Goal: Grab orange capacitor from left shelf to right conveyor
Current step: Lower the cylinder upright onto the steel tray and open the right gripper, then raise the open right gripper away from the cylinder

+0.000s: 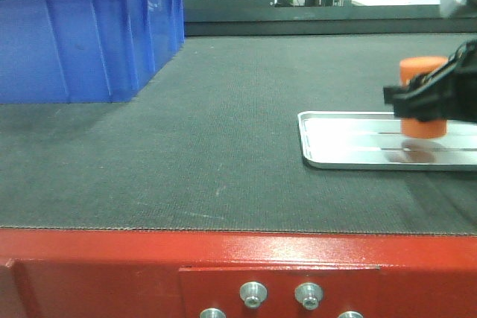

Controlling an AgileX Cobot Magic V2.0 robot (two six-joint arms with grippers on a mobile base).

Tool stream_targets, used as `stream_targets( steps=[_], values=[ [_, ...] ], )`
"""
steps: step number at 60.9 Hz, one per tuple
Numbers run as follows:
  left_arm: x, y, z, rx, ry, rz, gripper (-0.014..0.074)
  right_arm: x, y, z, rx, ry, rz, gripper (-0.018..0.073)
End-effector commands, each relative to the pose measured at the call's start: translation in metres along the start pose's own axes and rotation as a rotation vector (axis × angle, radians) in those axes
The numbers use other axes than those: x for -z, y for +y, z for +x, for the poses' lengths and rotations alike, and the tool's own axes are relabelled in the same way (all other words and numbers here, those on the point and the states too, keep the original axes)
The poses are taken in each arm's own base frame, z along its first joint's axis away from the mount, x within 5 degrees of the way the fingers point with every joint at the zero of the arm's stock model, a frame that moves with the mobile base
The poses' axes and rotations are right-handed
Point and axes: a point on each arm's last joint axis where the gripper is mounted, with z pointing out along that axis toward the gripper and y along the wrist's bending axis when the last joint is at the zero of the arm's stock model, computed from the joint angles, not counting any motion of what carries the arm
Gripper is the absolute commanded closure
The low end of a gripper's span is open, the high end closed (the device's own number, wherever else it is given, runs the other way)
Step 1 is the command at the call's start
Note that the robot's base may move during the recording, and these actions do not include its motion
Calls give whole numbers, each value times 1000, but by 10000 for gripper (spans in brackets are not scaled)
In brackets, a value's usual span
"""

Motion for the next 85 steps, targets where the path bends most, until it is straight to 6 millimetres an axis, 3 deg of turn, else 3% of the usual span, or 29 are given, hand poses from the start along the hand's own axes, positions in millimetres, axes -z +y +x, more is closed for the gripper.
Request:
stream_targets(
  steps=[1,10,16,29,34,52,67,74,85],
  values=[
    [2,-1,-11,0,-113,15,701,-3,-1,-16,7,-148,0,463],
    [2,-1,-11,0,-113,15,701,-6,-1,-9,3,-142,-2,461],
    [2,-1,-11,0,-113,15,701,-6,-1,-9,4,-143,-3,401],
    [2,-1,-11,0,-113,15,701,-5,-1,-12,6,-147,-4,16],
    [2,-1,-11,0,-113,15,701,-3,-1,-15,-6,-135,-3,-65],
    [2,-1,-11,0,-113,15,701,22,-3,-51,-44,-123,11,-57],
    [2,-1,-11,0,-113,15,701,67,2,-94,-87,-143,9,-41],
    [2,-1,-11,0,-113,15,701,98,7,-114,-108,-173,-3,99],
    [2,-1,-11,0,-113,15,701,141,8,-123,-101,-130,16,463]
  ],
)
